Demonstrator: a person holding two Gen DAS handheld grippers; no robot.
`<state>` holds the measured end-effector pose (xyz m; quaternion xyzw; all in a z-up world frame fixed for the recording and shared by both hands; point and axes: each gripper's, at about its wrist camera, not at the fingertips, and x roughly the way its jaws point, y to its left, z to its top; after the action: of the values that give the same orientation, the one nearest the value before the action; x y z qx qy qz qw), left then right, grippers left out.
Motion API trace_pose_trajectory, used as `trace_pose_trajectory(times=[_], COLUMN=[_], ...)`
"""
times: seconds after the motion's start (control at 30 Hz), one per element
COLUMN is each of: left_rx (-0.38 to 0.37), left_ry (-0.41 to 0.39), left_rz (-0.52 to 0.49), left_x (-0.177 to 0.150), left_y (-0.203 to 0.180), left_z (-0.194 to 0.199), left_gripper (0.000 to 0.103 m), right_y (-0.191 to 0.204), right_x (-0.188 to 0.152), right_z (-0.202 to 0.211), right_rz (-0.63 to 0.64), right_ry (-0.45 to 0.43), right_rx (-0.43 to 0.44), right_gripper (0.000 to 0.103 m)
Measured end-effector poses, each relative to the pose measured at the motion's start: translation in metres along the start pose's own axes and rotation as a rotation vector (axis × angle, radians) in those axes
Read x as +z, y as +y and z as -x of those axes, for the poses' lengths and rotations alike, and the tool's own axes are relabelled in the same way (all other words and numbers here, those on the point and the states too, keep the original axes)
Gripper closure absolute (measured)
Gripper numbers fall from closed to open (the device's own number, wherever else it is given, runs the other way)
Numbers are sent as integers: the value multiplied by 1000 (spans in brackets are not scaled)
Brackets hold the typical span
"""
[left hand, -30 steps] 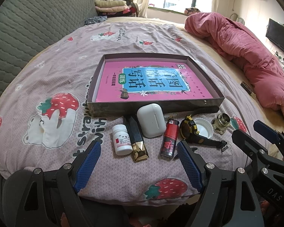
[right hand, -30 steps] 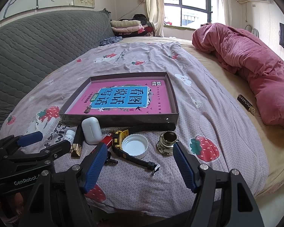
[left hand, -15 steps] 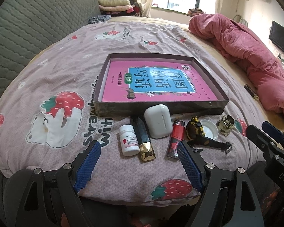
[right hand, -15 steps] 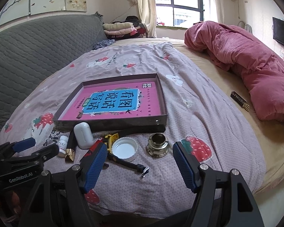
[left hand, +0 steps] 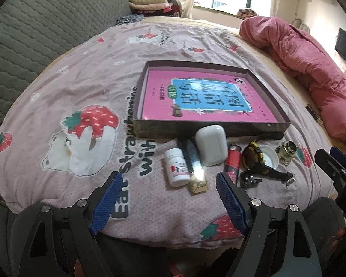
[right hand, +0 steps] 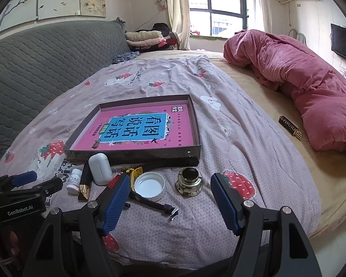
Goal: Organize rigid objects
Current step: 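Move the left gripper to the white pill bottle while the right gripper approaches the yellow-and-black watch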
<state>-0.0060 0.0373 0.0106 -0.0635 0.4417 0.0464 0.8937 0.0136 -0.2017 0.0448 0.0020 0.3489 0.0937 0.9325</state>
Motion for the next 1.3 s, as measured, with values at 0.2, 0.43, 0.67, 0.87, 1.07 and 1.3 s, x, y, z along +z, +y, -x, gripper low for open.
trace_pose_trajectory(times=[0.2, 0.43, 0.67, 0.87, 1.07, 1.3], left_rx=[19, 22, 20, 16, 6, -12], left_ry=[14, 27, 51, 91, 128, 146], left_rz=[35, 37, 18, 28, 61, 80], left_x=[0, -2, -3, -1, 1, 5], left_y=[17, 20, 11, 10, 17, 22], left_z=[-1, -4, -16, -35, -51, -63], left_gripper=[19, 19, 19, 19, 19, 19], right_y=[3, 8, 11, 15, 21, 31], right_x=[0, 1, -1, -2, -4, -5], right_z=[0, 2, -3, -12, -24, -37], right_rz=[14, 31, 42, 56, 74, 102], right_ry=[-7, -18, -5, 12, 29, 48], right_rx=[11, 22, 28, 34, 37, 50], right_gripper=[32, 32, 32, 32, 32, 32])
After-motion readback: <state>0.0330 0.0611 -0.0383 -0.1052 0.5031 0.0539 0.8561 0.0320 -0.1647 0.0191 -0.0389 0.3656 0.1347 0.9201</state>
